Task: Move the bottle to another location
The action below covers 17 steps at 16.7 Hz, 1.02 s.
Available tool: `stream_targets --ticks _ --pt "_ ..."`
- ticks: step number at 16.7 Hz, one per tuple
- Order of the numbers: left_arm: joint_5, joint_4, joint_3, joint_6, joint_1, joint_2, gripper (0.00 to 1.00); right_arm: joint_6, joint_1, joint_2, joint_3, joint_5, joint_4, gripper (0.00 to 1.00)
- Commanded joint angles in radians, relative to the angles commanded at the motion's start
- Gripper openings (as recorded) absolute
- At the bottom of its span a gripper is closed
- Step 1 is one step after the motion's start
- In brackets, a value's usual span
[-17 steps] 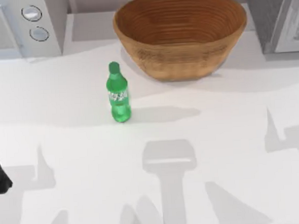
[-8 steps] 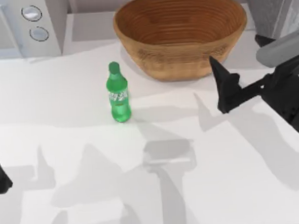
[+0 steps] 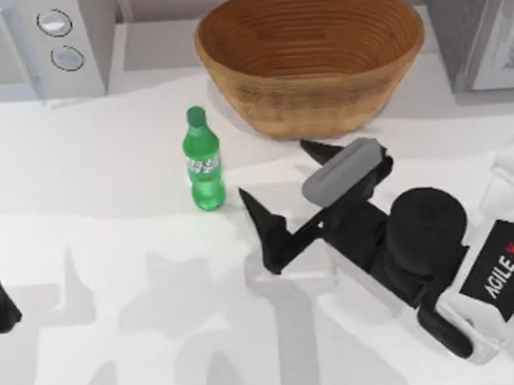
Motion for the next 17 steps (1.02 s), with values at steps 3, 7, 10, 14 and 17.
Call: stream_targets --ticks 3,7,10,14,17 --pt "0.0 0.0 0.0 0.0 0.0 0.0 1.0 -0.003 0.041 0.119 0.047 -0.003 0.097 1.0" --pt "0.0 0.0 0.0 0.0 0.0 0.0 1.0 -0.005 0.051 0.149 0.059 -0.003 0.122 1.0" --pt "0.0 0.0 0.0 0.0 0.0 0.0 1.0 -0.004 0.046 0.146 0.055 -0.003 0.119 1.0" --pt "0.0 0.0 0.0 0.0 0.0 0.0 1.0 -0.005 0.051 0.171 0.128 -0.002 0.072 1.0" --pt "0.0 0.0 0.0 0.0 0.0 0.0 1.0 -0.005 0.055 0.217 0.274 0.001 -0.024 1.0"
